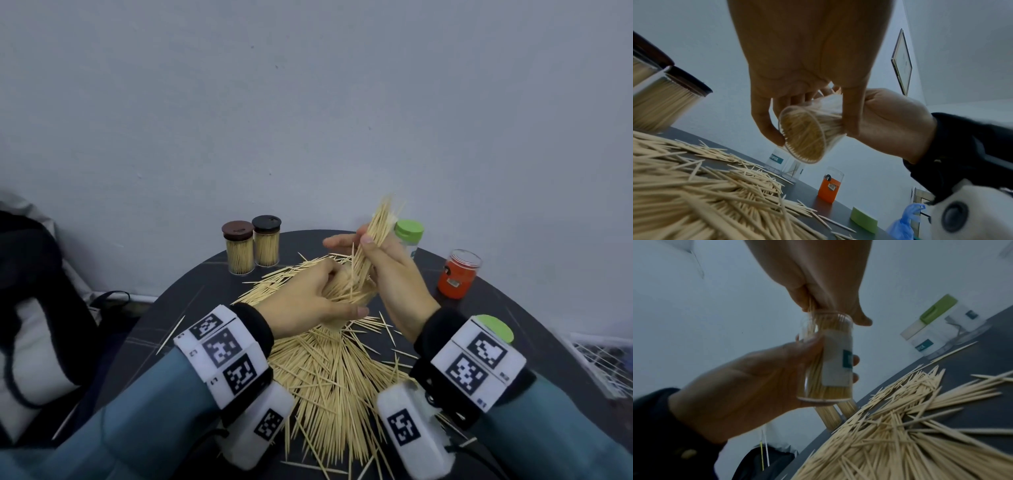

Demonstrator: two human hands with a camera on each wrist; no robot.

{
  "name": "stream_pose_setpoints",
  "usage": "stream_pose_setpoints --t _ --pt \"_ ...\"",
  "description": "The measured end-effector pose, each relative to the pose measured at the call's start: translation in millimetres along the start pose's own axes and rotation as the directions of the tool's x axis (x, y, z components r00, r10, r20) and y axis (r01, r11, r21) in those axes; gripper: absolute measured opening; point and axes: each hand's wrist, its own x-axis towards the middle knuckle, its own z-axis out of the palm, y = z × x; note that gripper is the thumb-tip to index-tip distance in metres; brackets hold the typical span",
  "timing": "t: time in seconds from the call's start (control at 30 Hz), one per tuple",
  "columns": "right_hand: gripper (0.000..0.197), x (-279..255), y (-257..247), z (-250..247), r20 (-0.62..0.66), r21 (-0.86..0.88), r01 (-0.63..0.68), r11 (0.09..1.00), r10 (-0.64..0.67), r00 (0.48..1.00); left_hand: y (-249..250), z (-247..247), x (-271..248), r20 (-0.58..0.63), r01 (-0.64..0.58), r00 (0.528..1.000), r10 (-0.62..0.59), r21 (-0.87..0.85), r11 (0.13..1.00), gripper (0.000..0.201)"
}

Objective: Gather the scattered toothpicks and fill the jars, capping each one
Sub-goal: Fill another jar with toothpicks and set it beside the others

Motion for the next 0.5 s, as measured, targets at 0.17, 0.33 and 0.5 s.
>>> stream_pose_setpoints --t 0.17,0.33,0.5 --pt "0.027 -2.9 5.6 -3.1 -0.034 -0.048 -0.055 0.997 0.054 0.998 -2.6 -1.3 4.3 -0.080 0.002 0.997 -0.010 -0.101 0.995 0.049" --pt "0.026 -2.2 11.4 -5.1 -0.012 -0.133 -0.117 0.984 0.116 0.993 -6.4 -2.4 6.5 -0.089 0.004 0.996 -0.015 -0.115 0.993 0.052" --pt "0.014 -1.4 5.4 -10.6 -0.008 -0.105 -0.023 0.994 0.023 1.000 -4.7 -3.2 6.9 -0.060 -0.010 0.998 0.003 -0.112 0.994 0.051"
